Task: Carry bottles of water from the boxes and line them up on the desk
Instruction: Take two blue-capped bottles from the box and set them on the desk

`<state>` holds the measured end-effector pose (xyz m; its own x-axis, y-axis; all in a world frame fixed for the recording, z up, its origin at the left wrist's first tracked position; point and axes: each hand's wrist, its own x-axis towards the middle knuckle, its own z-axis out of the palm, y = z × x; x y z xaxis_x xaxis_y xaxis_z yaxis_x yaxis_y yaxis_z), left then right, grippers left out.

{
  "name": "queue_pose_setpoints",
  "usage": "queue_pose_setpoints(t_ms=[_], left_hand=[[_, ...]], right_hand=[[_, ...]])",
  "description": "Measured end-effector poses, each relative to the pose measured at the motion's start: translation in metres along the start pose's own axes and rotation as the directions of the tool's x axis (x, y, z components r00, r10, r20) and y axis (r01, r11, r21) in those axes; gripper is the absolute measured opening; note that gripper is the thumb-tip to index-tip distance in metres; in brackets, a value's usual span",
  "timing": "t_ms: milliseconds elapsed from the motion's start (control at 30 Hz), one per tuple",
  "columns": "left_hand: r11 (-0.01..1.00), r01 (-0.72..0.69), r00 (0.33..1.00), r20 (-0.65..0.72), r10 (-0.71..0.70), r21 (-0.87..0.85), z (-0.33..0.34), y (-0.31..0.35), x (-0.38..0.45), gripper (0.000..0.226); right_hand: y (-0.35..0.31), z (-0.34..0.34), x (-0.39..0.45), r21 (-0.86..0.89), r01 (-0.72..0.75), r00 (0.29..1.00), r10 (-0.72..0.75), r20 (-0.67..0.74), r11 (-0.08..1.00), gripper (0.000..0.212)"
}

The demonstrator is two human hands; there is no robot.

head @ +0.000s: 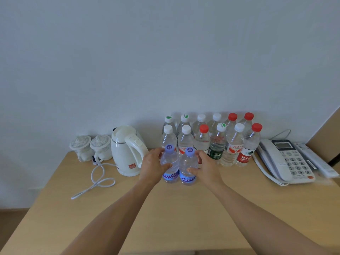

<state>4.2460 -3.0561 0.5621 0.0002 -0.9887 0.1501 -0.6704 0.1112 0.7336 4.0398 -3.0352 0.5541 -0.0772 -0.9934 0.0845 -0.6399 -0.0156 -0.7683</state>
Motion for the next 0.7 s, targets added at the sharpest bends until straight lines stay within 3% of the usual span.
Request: queue_pose_setpoints(t_ms=[333, 700], left_hand=[[1.000, 0.022, 0.999, -0.026, -0.021, 0.022, 0.001, 0.003, 0.000, 0.041], [0.999, 0.040, 0.999, 0.000, -0.040, -0.010, 0.002, 0.005, -0.001, 0.030]], right_hand=[[0.001, 0.004, 0.012, 0.035, -0.014, 0.999, 0.015, -0.041, 0.999, 0.061], [0.003, 0.002, 0.012, 0.049, -0.049, 0.998, 0.051, -0.032, 0.998, 0.049]])
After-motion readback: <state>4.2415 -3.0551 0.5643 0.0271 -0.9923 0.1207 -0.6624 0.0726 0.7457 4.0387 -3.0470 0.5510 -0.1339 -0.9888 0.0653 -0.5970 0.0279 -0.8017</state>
